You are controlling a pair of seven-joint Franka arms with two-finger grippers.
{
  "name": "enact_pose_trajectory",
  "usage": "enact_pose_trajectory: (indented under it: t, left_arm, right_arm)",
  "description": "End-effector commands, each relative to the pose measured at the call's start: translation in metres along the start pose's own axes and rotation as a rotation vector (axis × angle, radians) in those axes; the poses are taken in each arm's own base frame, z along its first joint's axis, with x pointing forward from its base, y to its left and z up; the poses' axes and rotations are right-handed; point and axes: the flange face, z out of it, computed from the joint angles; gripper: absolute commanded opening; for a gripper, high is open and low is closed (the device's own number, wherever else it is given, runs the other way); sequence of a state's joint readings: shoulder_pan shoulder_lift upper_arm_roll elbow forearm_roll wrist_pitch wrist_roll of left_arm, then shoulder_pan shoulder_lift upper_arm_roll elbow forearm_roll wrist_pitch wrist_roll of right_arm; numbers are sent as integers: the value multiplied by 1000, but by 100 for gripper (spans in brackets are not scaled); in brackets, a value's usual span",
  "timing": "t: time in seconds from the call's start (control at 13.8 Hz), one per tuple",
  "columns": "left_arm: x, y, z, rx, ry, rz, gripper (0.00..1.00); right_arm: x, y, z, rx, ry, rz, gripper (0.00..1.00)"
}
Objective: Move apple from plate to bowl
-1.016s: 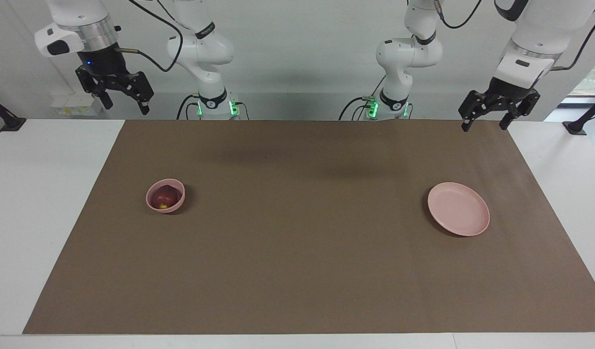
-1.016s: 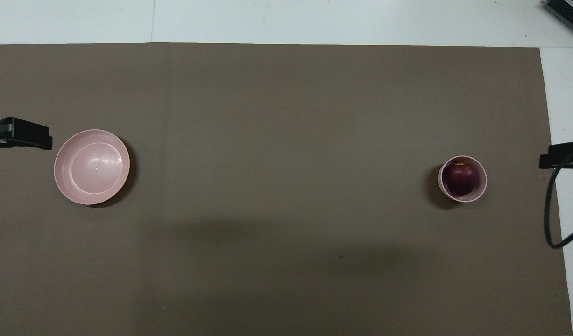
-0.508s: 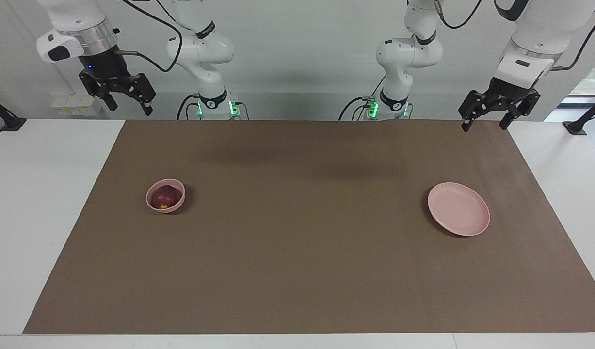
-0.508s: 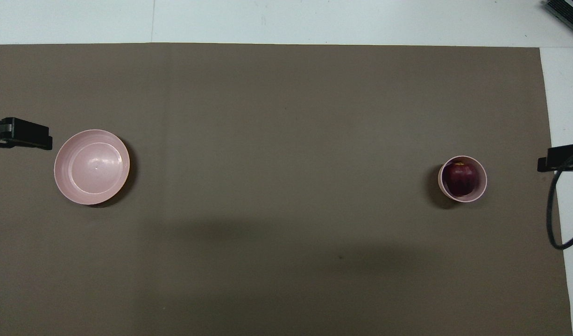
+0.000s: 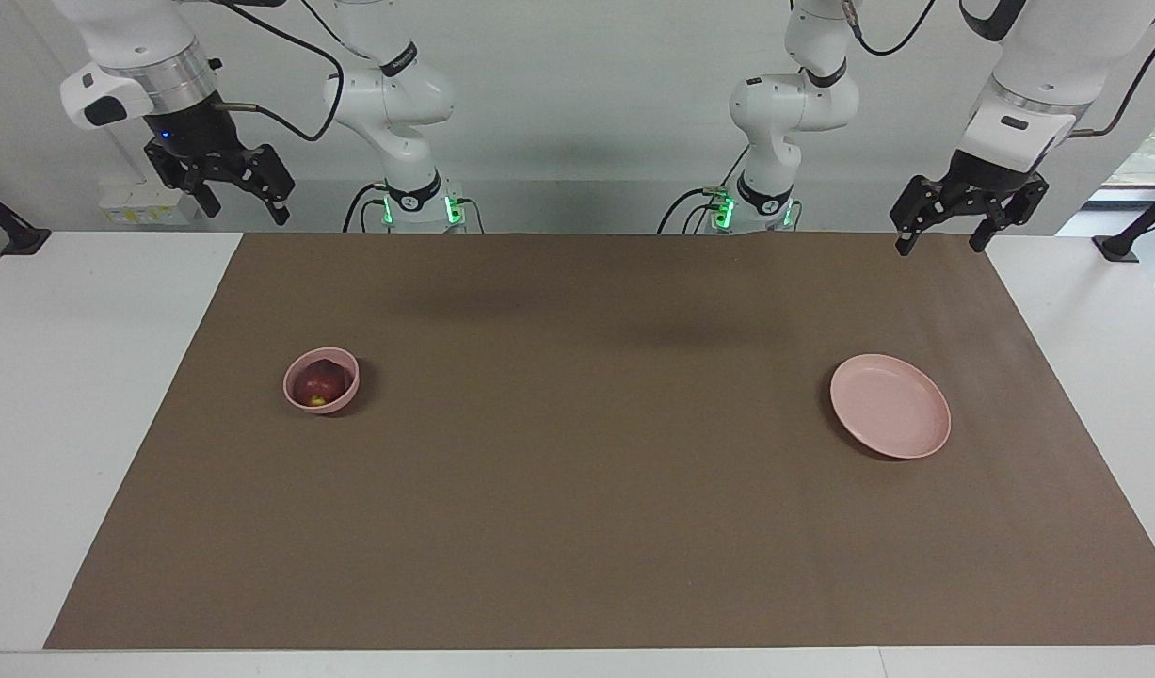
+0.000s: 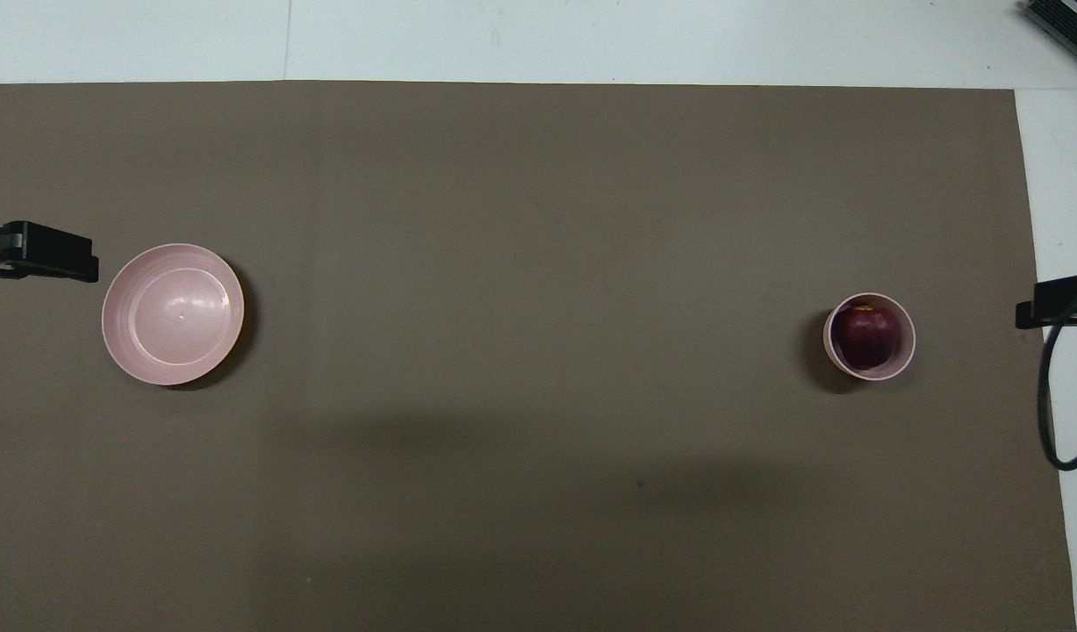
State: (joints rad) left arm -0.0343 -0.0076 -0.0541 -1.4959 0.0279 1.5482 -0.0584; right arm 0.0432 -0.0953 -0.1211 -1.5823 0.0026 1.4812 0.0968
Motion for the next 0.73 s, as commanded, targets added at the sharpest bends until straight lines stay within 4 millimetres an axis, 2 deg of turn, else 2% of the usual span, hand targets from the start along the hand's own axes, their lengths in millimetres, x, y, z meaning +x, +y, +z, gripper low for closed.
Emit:
enact_pose_trajectory:
  t: [0.0, 0.51, 0.65]
  left_arm:
    - [-7, -1, -2, -9, -10, -5, 100]
    - [-7, -1, -2, -9, -10, -14, 100]
    - [-7, 9, -2, -10, -7, 5, 100]
  right_arm:
    - [-3, 4, -12, -4, 0, -14, 100]
    - [-14, -14, -13, 15, -16, -29, 100]
    - [-15, -17, -12, 14, -17, -38, 100]
